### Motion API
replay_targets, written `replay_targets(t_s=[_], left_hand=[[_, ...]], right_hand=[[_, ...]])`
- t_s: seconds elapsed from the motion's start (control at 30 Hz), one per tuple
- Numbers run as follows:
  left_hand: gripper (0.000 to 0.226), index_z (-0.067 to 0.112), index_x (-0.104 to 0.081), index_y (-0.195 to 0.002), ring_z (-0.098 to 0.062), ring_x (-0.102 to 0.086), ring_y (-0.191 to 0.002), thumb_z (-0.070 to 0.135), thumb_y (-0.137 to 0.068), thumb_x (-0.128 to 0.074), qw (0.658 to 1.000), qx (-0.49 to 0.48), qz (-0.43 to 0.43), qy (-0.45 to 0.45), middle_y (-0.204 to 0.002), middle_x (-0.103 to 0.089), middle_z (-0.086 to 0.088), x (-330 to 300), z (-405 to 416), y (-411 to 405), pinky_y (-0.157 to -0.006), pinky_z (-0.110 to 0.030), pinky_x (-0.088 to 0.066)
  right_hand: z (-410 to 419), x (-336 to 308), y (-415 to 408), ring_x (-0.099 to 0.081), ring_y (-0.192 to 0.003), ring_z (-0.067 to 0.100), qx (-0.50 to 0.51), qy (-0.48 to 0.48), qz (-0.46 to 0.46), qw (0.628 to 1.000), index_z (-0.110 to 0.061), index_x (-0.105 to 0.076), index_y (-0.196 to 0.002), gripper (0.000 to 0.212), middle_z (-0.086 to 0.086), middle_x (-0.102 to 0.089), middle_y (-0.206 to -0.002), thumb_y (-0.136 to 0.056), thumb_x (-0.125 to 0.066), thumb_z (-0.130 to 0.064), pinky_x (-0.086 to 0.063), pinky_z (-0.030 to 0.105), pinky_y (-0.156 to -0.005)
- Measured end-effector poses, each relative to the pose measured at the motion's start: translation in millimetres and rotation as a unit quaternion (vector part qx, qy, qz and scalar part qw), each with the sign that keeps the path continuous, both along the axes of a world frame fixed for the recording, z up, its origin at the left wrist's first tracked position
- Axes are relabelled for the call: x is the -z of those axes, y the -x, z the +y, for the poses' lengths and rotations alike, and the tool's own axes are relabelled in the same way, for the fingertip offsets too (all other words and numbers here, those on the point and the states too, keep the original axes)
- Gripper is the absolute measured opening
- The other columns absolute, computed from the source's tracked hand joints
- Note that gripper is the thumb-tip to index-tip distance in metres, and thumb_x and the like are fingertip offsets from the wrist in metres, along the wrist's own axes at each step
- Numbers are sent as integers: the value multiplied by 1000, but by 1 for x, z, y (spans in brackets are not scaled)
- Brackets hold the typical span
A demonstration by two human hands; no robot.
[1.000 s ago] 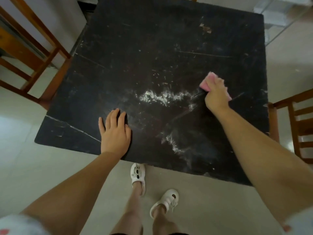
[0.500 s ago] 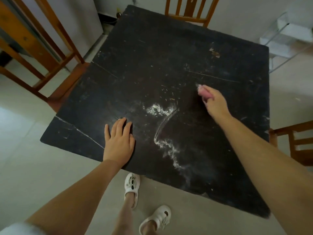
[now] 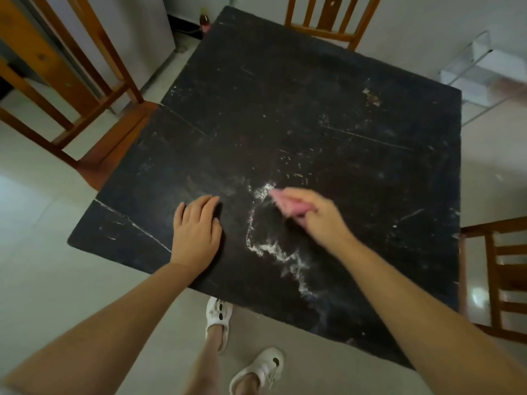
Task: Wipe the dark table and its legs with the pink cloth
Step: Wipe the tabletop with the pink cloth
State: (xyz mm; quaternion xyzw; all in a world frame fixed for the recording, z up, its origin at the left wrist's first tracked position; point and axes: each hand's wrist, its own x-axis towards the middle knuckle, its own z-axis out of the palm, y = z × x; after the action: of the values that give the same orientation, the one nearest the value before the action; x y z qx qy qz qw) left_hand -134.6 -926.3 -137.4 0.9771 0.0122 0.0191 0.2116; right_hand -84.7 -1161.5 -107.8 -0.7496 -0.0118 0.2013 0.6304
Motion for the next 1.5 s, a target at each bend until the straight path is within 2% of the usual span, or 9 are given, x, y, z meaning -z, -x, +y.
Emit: replay_targets(t_s=[0.1, 0.23, 0.5, 0.6, 0.73, 1.03, 1.2, 1.37, 1.5], left_hand=[[41, 10, -43, -130, -30, -38, -126, 23, -92, -35, 999, -39, 4, -29, -132, -45, -13, 5, 9, -19, -114, -46, -10], [42, 9, -42, -131, -32, -37, -125, 19, -90, -38, 998, -50, -5, -37, -131, -44, -14, 9, 8, -20, -114, -45, -9], [57, 7, -38, -135, -27, -38, -128, 30, -85, -20, 999, -32, 14, 30, -131, -48, -14, 1, 15, -16, -114, -35, -5], [57, 8, -36, -137, -25, -37, -128, 32, -87, -22, 999, -16, 8, 45, -133, -47, -12, 2, 30, -5, -114, -26, 1], [50, 9, -36, -135, -22, -34, -126, 27, -90, -28, 999, -23, -21, 41, -131, -47, -12, 6, 42, 6, -114, -34, -6], [50, 10, -31, -134, -21, -33, -125, 16, -85, -36, 992, -40, -55, 103, -130, -47, -16, 7, 48, 10, -115, -35, -8], [46, 10, -44, -128, -22, -36, -122, 23, -85, -33, 994, -106, -20, -33, -128, -52, -14, 11, 90, 21, -109, -54, -16], [41, 10, -48, -123, -25, -37, -125, 25, -87, -34, 990, -125, -32, -61, -130, -50, -13, 22, 115, 26, -112, -51, -15], [40, 10, -48, -122, -23, -39, -124, 22, -85, -37, 989, -134, -48, -37, -128, -52, -12, 22, 114, 25, -112, -49, -14]], right_hand=[[-38, 3, -82, -54, -118, 13, 152, 84, -21, 984, -23, -66, -109, 39, -3, -61, -124, -87, -44, 2, -40, 31, -105], [-19, 31, -112, -33, -136, 23, 53, 368, -144, 917, -15, -49, -135, 53, 7, -41, -145, -88, -38, 7, -14, 28, -115], [51, 15, 19, -20, -141, 11, -298, 210, -197, 910, -26, -42, -136, 70, -6, -35, -148, -78, -41, 13, -9, 28, -119], [47, -10, -22, -38, -129, 5, -202, 130, -122, 963, -42, -55, -116, 72, -9, -49, -134, -74, -37, 14, -30, 31, -113], [58, 7, -143, -39, -132, 20, -52, 280, -191, 939, -15, -51, -133, 59, 7, -47, -140, -81, -38, 10, -23, 33, -115], [100, 31, -23, -13, -144, 14, -414, 218, -250, 848, -24, -35, -141, 73, -4, -27, -153, -78, -37, 12, -5, 30, -119], [137, -8, -117, -43, -128, 13, -207, 189, -182, 943, -16, -55, -128, 63, 3, -51, -135, -75, -39, 14, -28, 31, -114], [203, 17, -196, -28, -136, 14, -128, 328, -222, 909, -15, -40, -141, 53, 9, -36, -148, -91, -36, 3, -11, 22, -112], [229, 30, -121, -27, -139, 21, -287, 256, -293, 875, -16, -41, -139, 61, 8, -39, -147, -86, -39, 13, -6, 18, -115]])
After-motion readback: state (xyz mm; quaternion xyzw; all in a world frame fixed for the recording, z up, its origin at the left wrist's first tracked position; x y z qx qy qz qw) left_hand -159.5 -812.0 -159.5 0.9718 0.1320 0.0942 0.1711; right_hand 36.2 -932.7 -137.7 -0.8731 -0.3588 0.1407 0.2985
